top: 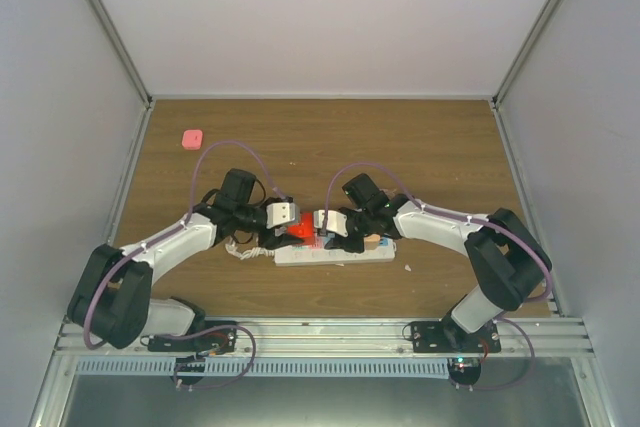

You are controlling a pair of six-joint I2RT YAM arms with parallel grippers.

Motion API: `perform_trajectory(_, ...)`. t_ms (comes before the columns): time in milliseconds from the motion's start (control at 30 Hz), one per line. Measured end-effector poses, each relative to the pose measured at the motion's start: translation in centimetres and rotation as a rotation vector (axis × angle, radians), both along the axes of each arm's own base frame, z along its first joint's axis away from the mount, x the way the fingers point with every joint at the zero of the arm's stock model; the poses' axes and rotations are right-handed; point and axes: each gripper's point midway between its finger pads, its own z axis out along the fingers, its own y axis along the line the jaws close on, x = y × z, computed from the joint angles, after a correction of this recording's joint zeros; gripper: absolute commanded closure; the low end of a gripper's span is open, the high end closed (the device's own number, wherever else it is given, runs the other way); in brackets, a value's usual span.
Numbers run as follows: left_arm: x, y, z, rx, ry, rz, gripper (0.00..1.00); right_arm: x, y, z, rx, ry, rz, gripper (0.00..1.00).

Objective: Pull the plug off the socket

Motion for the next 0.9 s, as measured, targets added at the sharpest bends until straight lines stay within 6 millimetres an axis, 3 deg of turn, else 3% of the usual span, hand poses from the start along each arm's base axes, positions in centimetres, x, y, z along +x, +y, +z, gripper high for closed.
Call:
perform_trajectory(133,0.3,-0.5,2.3,-0.059,-0.089,-0.021,0.76,0.0,0.0,0.0,-0.001,0.004,-0.002,0.93)
perform_trajectory(400,0.0,-0.3,2.1,-0.059,-0.078,-0.035,0.76,0.1,0.0,0.0,0.0,0.005,-0.005,0.83)
perform_trajectory(567,1.0,1.4,2.5,-0.075,-0.039,0.014,0.76,0.1,0.1,0.1,0.001,0.005,-0.006,0.74)
perform_trajectory(733,3.0,3.2,4.2,-0.114,-0.042,0.075,0.76,0.3,0.0,-0.1,-0.01,-0.005,-0.018,0.51)
perform_trajectory(900,4.6,4.8,5.3,-0.135,-0.037,0.127,0.76,0.5,-0.4,-0.8,-0.043,-0.002,-0.035,0.37)
